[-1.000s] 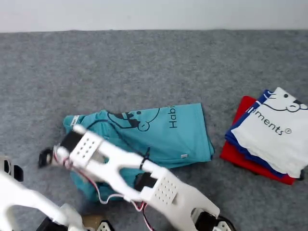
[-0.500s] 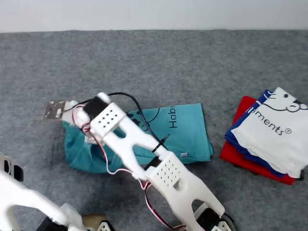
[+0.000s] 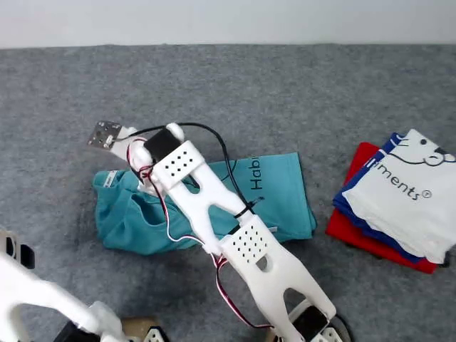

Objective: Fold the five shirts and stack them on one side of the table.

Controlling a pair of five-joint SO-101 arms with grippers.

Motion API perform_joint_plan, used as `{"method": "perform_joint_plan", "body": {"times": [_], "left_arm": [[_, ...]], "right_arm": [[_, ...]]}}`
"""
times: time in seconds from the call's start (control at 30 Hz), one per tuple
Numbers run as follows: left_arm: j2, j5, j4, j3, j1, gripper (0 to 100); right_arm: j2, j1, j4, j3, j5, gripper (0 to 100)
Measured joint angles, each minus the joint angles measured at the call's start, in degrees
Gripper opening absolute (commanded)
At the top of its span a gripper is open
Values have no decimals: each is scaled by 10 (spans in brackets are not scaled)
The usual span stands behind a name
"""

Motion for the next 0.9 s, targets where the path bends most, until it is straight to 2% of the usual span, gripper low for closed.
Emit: {"method": "perform_joint_plan", "body": {"times": [0.03, 0.1, 0.2, 0.43, 0.7, 0.77, 0.9], "left_arm": [[0, 0, 0, 0, 0, 167], [0, 0, 0, 0, 0, 167], [0, 0, 0, 0, 0, 167], [0, 0, 0, 0, 0, 167], [0, 0, 0, 0, 0, 167], [0, 0, 0, 0, 0, 167], [0, 0, 0, 0, 0, 167]], "right_arm": [[-1, 0, 0, -11, 0, 0], [-9, 0, 1, -18, 0, 31], [-40, -6, 2, -17, 0, 9], [-141, -68, 2, 71, 0, 10], [-129, -113, 0, 122, 0, 10], [-91, -112, -11, 123, 19, 10], [-28, -81, -99, 123, 96, 10]]}}
